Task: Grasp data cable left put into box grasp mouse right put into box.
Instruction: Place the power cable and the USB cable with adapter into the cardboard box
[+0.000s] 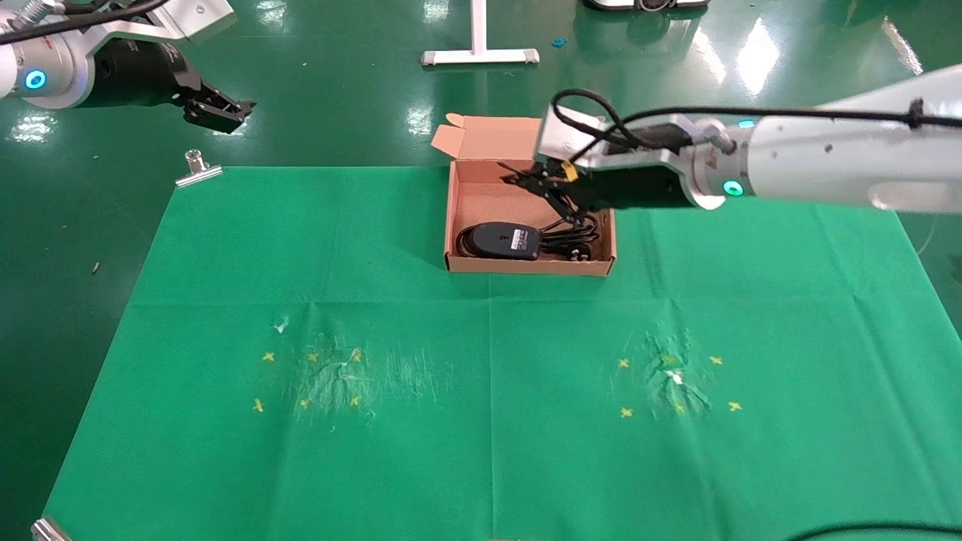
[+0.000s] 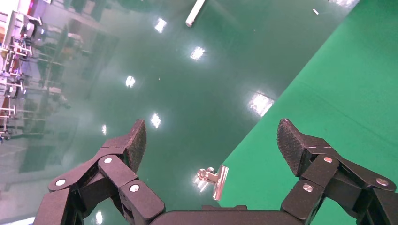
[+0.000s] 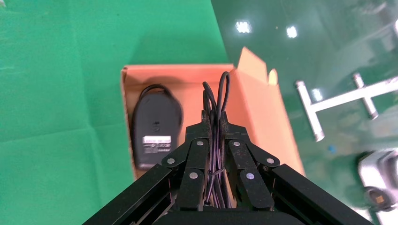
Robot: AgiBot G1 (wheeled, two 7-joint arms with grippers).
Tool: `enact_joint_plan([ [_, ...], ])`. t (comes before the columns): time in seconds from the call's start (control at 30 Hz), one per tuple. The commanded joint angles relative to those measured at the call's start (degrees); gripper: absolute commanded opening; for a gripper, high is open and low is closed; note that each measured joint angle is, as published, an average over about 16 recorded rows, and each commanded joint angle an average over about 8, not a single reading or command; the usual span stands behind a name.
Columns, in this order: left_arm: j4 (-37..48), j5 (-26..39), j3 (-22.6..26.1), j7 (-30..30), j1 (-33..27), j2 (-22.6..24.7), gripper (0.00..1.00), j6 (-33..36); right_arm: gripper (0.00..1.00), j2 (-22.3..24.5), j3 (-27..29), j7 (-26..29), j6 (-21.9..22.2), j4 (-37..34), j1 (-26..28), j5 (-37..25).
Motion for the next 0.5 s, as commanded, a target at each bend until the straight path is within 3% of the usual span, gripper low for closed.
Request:
enact_joint_plan([
  [0.03,-0.49,0.38,0.05,-0.44,0.02,-0.17,1.00,0.08,1.00,-0.03,0.19,-0.85,0.55,-0.97,-0.66,0.37],
  [0.5,-0.16,0.23,0.03,-0.33,0.06,-0.03,1.00,0.10,1.00,0.07,0.28,-0.60,0.47,-0.61,-0.47,0.50],
])
